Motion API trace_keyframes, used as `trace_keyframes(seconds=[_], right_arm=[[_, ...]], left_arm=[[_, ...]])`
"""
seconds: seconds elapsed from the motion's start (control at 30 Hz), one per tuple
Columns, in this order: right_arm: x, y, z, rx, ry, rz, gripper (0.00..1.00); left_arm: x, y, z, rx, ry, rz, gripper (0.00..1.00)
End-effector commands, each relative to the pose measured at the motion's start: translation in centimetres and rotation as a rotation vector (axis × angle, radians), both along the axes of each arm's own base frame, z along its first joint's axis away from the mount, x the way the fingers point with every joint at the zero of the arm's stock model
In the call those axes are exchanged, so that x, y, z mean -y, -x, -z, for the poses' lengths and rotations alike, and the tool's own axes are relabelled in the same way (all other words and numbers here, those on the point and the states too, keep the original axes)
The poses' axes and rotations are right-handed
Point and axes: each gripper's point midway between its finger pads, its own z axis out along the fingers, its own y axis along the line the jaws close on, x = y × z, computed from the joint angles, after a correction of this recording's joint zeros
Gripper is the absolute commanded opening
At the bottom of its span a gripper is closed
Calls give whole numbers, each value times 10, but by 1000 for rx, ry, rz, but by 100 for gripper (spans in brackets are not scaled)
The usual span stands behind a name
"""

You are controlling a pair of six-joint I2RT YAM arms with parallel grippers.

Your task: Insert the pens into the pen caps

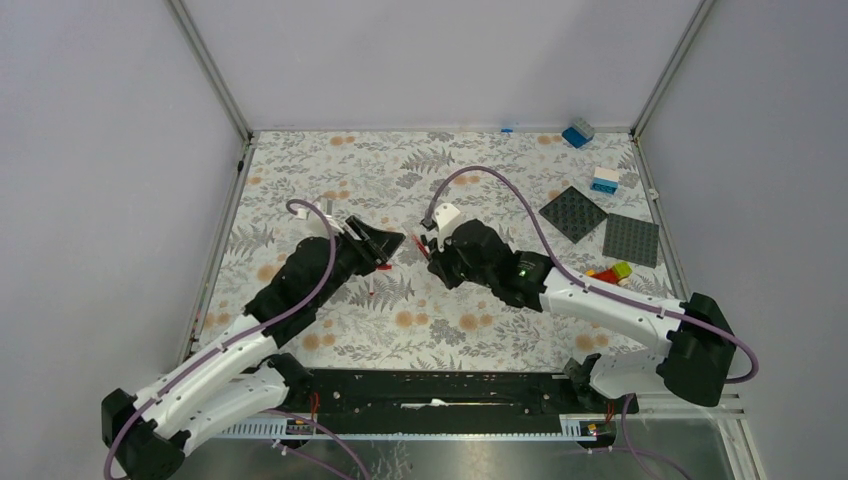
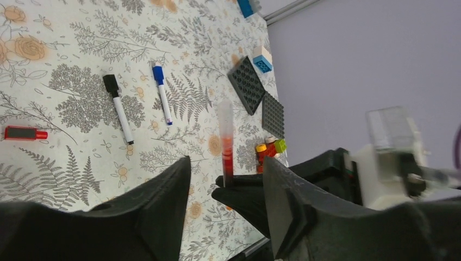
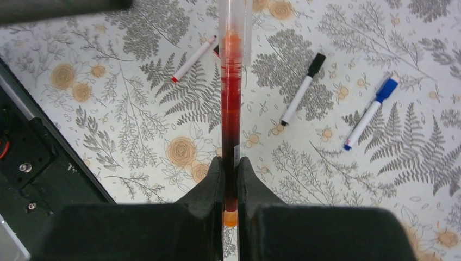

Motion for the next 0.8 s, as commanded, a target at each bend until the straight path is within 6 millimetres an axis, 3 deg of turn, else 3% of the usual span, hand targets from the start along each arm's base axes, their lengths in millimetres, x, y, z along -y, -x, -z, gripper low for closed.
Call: trace_keyframes(seconds=[0.0,0.13,0.27,0.33,0.53,0.77], right_arm=[[11,-5,-6,14,-59,96,0],[30,-16,10,-14,-43,234,0],[61,-37,37,-133,-53,452,0],[79,-47,51,-201,-73,556,0],[120,-65,91,-334,-54,774,0],[131,-78,125,-434,-13,852,0]], left_arm=[[-17,3,-17,79,-21,-37,57],[-30,9,-22,103,-60,-55,67],[-46,15,-23,101,-115,-90,93],[-55,18,-21,98,-138,-108,98],[-79,26,0,25,-208,-176,99],[-87,31,19,-26,-259,-194,99]])
